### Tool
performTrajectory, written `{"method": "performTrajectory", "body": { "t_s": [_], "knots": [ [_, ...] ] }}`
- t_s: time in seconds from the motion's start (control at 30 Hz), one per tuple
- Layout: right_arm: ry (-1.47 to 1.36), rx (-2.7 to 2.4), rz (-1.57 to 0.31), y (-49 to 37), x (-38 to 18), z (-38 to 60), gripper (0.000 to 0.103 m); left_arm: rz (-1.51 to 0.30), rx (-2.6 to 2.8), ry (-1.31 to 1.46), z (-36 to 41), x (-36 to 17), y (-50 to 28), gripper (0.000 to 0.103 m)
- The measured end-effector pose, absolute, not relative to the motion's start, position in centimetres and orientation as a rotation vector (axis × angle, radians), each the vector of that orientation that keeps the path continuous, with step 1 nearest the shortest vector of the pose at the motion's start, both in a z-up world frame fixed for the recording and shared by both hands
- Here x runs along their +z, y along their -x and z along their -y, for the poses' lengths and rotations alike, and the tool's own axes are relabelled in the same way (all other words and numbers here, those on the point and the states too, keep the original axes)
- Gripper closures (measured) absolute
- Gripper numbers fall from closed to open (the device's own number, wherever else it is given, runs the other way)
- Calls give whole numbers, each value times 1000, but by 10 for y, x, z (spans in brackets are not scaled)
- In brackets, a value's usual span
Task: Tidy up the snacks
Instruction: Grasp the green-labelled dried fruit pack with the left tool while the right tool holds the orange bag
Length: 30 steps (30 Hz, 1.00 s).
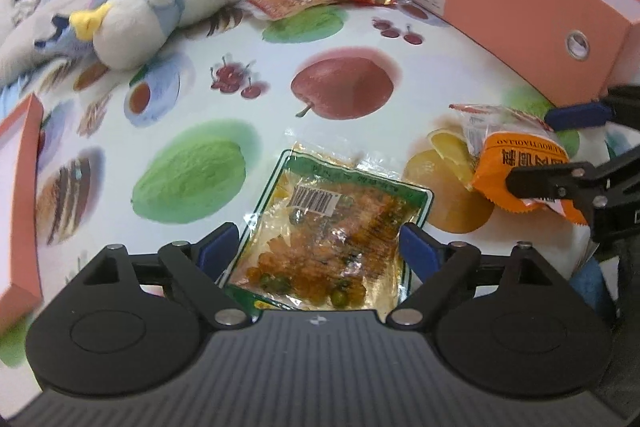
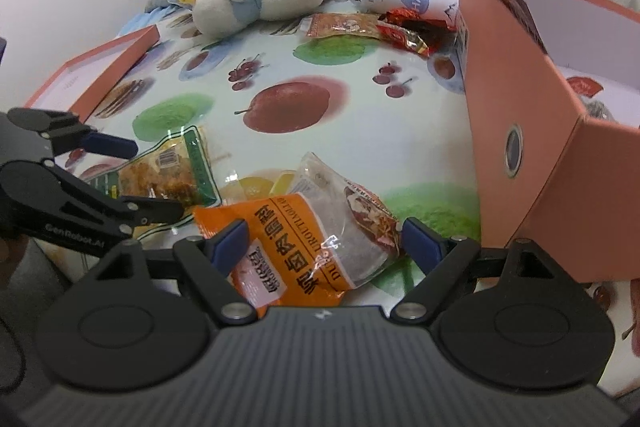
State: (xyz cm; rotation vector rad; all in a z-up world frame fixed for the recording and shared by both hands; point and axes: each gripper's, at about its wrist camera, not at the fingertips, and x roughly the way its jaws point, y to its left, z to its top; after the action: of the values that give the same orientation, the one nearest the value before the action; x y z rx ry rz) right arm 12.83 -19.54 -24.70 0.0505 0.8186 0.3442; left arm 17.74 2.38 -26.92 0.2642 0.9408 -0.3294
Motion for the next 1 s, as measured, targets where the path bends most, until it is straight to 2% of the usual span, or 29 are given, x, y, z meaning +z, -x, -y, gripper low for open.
{"method": "performTrajectory", "body": {
  "t_s": [0.13, 0.3, 0.47, 0.53, 0.57, 0.73, 1.0],
  "knots": [
    [-57, 345, -827, -128, -249, 195, 17, -962, -300, -221, -22, -273, -176, 13],
    [-67, 350, -850, -130, -251, 194, 20, -964, -261, -202, -16, -272, -172, 19],
    [-51, 364, -860, -129, -249, 190, 32, -959, -230, -172, -14, -268, -166, 34],
    [-64, 376, -869, -128, -247, 190, 45, -958, -210, -168, -12, -265, -164, 38],
    [-78, 389, -874, -128, -246, 190, 49, -960, -202, -160, -11, -264, -164, 41],
    [-70, 383, -871, -124, -238, 186, 58, -968, -156, -84, -13, -257, -160, 48],
    [-69, 363, -866, -116, -221, 187, 62, -955, -121, 58, -17, -235, -150, 53]
  ]
}}
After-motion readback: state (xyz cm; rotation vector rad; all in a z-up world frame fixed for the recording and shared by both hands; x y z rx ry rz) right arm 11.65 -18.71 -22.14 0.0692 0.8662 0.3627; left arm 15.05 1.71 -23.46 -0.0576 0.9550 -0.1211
